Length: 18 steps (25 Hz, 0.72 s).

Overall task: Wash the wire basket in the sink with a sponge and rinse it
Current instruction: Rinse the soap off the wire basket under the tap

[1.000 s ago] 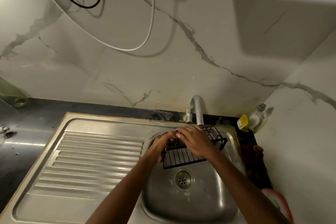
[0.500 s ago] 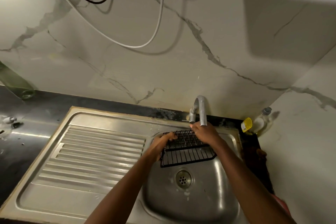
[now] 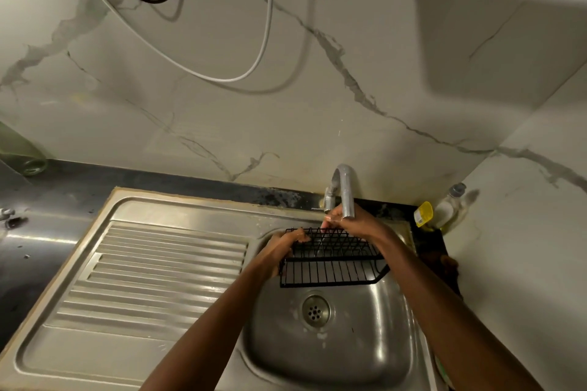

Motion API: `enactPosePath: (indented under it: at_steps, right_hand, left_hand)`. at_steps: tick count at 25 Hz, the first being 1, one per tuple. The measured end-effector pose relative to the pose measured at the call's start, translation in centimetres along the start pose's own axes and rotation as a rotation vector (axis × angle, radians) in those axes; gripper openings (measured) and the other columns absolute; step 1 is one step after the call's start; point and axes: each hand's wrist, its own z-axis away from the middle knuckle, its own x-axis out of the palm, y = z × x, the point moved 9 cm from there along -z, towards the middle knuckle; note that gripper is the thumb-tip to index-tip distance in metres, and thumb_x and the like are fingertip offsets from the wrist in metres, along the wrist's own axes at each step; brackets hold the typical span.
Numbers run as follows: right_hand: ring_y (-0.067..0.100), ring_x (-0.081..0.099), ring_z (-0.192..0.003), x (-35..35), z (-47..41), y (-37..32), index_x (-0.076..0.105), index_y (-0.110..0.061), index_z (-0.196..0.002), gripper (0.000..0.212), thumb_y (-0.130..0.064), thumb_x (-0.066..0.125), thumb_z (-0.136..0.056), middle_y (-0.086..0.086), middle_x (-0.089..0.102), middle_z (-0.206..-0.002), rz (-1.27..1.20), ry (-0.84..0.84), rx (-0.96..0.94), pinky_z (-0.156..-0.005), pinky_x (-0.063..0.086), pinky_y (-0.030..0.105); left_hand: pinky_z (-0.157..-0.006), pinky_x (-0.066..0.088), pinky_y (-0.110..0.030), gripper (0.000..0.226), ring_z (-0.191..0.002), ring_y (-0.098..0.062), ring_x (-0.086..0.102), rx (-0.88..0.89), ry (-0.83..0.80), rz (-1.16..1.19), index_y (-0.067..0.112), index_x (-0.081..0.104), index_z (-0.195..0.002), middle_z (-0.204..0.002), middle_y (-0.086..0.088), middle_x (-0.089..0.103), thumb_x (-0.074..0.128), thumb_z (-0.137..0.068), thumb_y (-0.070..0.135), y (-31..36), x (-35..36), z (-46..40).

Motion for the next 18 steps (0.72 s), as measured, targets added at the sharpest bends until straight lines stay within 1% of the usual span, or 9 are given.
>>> enactPosePath:
  at_steps: [2, 4, 6, 9, 11, 12, 14, 16, 18]
  right_hand:
    - [0.006, 0.067, -0.096, -0.2, 0.2, -0.1, 0.078, -0.016, -0.094, 0.024, -0.029, 0.059, -0.099, -0.003, 0.076, -0.101, -0.007, -0.016, -0.005, -0.073, 0.047, 0.018]
    - [0.007, 0.069, -0.096, -0.3, 0.5, 0.1, 0.078, -0.016, -0.096, 0.024, -0.029, 0.058, -0.099, -0.002, 0.076, -0.102, -0.021, -0.034, -0.015, -0.075, 0.048, 0.019]
    - [0.012, 0.072, -0.095, -0.4, 0.2, 0.6, 0.077, -0.012, -0.097, 0.022, -0.024, 0.059, -0.099, 0.001, 0.078, -0.099, -0.093, -0.04, -0.038, -0.082, 0.054, 0.025]
    - [0.024, 0.074, -0.093, -1.4, -0.4, 1.2, 0.072, -0.002, -0.101, 0.017, -0.015, 0.062, -0.096, 0.012, 0.077, -0.1, -0.273, 0.04, -0.048, -0.087, 0.06, 0.039]
    - [0.027, 0.073, -0.094, -1.4, -1.6, 1.4, 0.069, -0.004, -0.112, 0.018, -0.008, 0.061, -0.097, 0.011, 0.072, -0.112, -0.266, 0.086, -0.076, -0.085, 0.06, 0.046]
    - [0.027, 0.072, -0.097, -1.0, -2.8, 1.8, 0.066, -0.006, -0.119, 0.024, -0.005, 0.061, -0.096, 0.006, 0.068, -0.121, -0.238, 0.083, -0.104, -0.083, 0.061, 0.046]
    - [0.021, 0.071, -0.1, 0.8, -5.3, 2.7, 0.059, -0.017, -0.13, 0.036, -0.006, 0.061, -0.096, 0.0, 0.056, -0.135, -0.096, 0.023, -0.116, -0.082, 0.061, 0.04]
    - [0.012, 0.068, -0.099, 2.9, -7.8, 3.8, 0.05, -0.028, -0.139, 0.05, -0.01, 0.06, -0.094, 0.002, 0.047, -0.147, 0.055, -0.045, -0.046, -0.083, 0.06, 0.035]
    - [0.013, 0.064, -0.097, 4.5, -9.0, 3.8, 0.042, -0.019, -0.147, 0.057, -0.007, 0.059, -0.095, 0.003, 0.042, -0.146, 0.165, -0.106, 0.022, -0.07, 0.055, 0.02]
  left_hand:
    - [-0.092, 0.05, -0.051, 0.027, -0.104, -0.018, 0.052, -0.009, 0.001, -0.001, 0.031, 0.065, -0.11, -0.116, 0.001, 0.054, 0.066, -0.092, 0.051, -0.1, 0.1, 0.0]
    - [-0.093, 0.05, -0.051, 0.024, -0.107, -0.02, 0.052, -0.011, -0.01, -0.002, 0.033, 0.064, -0.107, -0.112, 0.004, 0.053, 0.066, -0.092, 0.05, 0.0, 0.2, 0.0]
    - [-0.09, 0.051, -0.046, 0.022, -0.105, -0.02, 0.055, -0.004, -0.024, -0.007, 0.031, 0.064, -0.107, -0.112, 0.001, 0.057, 0.069, -0.091, 0.046, 0.1, 0.3, 0.0]
    - [-0.083, 0.051, -0.04, 0.018, -0.099, -0.018, 0.056, 0.002, -0.024, -0.015, 0.03, 0.063, -0.104, -0.11, -0.002, 0.06, 0.071, -0.09, 0.039, 0.5, 0.3, 0.2]
    - [-0.084, 0.049, -0.042, 0.022, -0.102, -0.021, 0.055, -0.006, -0.011, -0.039, 0.032, 0.063, -0.105, -0.112, -0.001, 0.058, 0.072, -0.087, 0.043, 0.3, -0.1, 0.2]
    - [-0.085, 0.05, -0.043, 0.026, -0.105, -0.023, 0.056, -0.015, -0.006, -0.038, 0.032, 0.063, -0.106, -0.114, -0.003, 0.059, 0.073, -0.085, 0.044, 0.1, -0.3, 0.2]
    - [-0.09, 0.052, -0.046, 0.031, -0.109, -0.027, 0.057, -0.03, -0.005, -0.028, 0.03, 0.064, -0.111, -0.116, -0.004, 0.06, 0.073, -0.084, 0.045, -0.3, -0.8, 0.2]
    - [-0.093, 0.05, -0.046, 0.024, -0.112, -0.026, 0.055, -0.009, -0.005, -0.008, 0.031, 0.064, -0.109, -0.113, 0.001, 0.058, 0.072, -0.088, 0.04, -0.2, -1.2, 0.3]
    - [-0.096, 0.048, -0.044, 0.016, -0.111, -0.022, 0.055, 0.036, 0.003, -0.002, 0.031, 0.063, -0.107, -0.118, -0.001, 0.06, 0.07, -0.092, 0.033, 0.1, -1.7, 0.5]
